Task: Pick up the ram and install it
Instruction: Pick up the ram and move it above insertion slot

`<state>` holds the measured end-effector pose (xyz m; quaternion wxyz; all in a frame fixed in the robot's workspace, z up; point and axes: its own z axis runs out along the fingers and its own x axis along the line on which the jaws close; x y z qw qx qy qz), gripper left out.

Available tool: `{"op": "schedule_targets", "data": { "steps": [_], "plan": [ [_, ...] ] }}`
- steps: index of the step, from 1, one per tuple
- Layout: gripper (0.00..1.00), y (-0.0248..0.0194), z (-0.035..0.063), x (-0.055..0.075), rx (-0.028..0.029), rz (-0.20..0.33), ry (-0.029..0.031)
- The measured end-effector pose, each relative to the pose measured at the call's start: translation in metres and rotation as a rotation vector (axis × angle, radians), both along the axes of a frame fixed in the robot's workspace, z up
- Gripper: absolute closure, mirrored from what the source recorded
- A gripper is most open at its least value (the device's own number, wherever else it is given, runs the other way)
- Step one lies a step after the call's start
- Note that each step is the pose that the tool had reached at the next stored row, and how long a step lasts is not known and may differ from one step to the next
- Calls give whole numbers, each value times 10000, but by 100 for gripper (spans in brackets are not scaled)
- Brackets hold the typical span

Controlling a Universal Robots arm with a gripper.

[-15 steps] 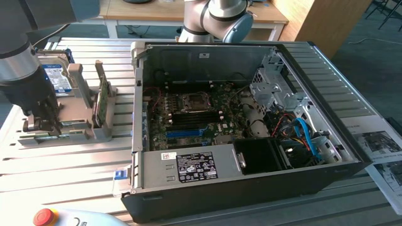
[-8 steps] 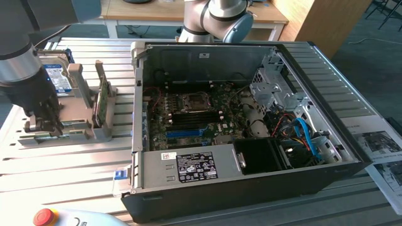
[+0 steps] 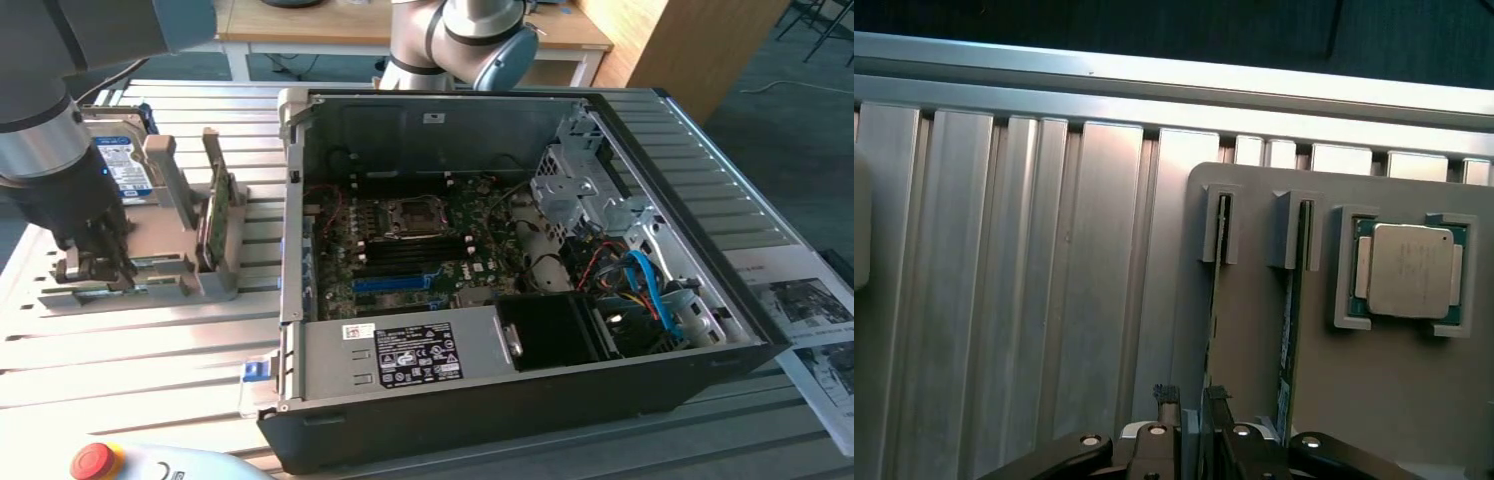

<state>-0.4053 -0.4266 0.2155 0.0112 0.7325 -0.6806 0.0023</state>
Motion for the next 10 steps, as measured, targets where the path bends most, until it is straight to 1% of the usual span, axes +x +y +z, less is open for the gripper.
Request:
{"op": "schedule_targets", "data": {
  "steps": [2,5,10],
  "plan": [
    [76,15,-3,0,2,-2,-2],
    [76,49,-4,1,0,-1,0],
    [76,51,-20,2,1,1,-1]
  ]
}}
